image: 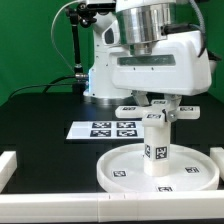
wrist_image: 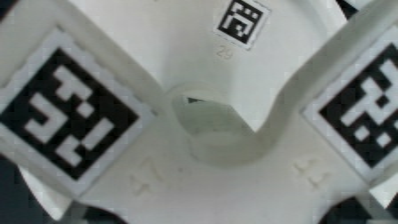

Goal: Assemble round table

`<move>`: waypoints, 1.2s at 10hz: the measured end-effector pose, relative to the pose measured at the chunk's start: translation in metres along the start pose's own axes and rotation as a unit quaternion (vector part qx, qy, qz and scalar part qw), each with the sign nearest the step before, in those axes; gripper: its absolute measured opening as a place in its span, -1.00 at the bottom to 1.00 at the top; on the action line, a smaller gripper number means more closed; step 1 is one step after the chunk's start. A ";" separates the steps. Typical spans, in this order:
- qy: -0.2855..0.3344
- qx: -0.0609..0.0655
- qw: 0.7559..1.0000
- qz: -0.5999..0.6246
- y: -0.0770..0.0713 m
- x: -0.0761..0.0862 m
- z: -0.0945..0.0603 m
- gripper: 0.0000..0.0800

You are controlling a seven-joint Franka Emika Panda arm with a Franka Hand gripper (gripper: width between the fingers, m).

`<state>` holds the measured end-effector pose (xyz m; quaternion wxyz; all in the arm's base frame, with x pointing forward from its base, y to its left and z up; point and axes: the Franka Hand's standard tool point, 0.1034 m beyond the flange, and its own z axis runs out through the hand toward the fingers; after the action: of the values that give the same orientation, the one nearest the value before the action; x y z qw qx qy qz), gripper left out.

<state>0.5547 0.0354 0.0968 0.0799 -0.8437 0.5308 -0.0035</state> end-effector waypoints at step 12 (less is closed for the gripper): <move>-0.038 0.011 0.981 0.187 -0.005 -0.015 -0.021 0.62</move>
Offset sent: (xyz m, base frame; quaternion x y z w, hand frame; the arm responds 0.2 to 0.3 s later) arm -0.0004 -0.0009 -0.0018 -0.0064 0.0084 0.2449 0.9695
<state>0.5509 0.0488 0.1195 0.1085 -0.7278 0.6761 0.0380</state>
